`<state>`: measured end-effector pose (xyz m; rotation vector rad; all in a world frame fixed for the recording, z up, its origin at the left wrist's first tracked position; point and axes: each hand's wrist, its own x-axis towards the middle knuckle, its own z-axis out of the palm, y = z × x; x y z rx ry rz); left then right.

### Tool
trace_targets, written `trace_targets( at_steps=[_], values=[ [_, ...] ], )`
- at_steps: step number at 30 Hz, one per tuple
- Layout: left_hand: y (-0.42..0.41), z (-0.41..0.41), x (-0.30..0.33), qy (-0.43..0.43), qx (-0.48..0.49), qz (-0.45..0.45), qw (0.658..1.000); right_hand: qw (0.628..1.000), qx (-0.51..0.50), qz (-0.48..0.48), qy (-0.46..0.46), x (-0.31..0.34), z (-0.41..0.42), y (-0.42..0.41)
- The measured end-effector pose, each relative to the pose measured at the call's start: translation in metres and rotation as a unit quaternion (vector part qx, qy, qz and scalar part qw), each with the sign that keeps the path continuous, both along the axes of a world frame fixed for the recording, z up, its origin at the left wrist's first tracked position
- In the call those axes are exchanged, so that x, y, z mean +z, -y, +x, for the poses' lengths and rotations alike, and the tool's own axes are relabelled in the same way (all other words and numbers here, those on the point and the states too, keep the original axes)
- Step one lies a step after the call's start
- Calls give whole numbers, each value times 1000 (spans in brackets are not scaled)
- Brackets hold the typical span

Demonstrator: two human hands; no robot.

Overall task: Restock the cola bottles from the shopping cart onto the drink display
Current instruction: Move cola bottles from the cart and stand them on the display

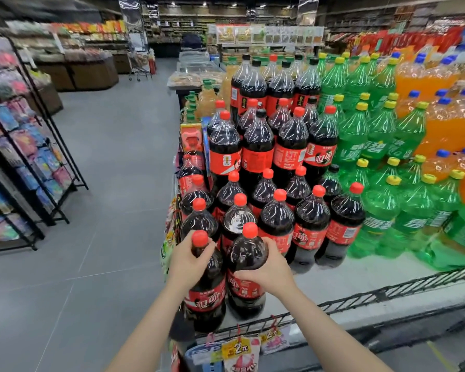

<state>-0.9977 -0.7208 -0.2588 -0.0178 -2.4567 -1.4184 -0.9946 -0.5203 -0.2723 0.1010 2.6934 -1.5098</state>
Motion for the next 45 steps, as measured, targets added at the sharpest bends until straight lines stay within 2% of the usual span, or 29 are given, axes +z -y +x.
trace_targets(
  at_steps=[5,14,22,25,28,30,35,41,45],
  values=[
    [-13,3,-7,-66,61,28,996,1000,-15,20,-10,-2,7,3],
    [-15,2,-8,-87,78,24,993,1000,-2,-23,-18,2,4,5],
    [-15,4,-1,-82,63,15,995,994,80,-46,65,7,3,-11],
    [-30,2,33,-161,57,-13,985,989,119,-23,78,18,5,-30],
    [-64,2,71,-259,-12,-50,965,990,118,12,80,31,15,-60],
    [-93,1,83,-284,-71,-54,955,991,106,21,85,37,27,-86],
    [-189,6,63,-180,-257,-84,946,991,36,66,114,42,82,-180],
    [-340,67,20,-7,-423,-137,896,975,-49,122,178,34,195,-311],
    [-441,136,-1,55,-496,-130,857,959,-92,152,222,36,283,-390]
  ],
)
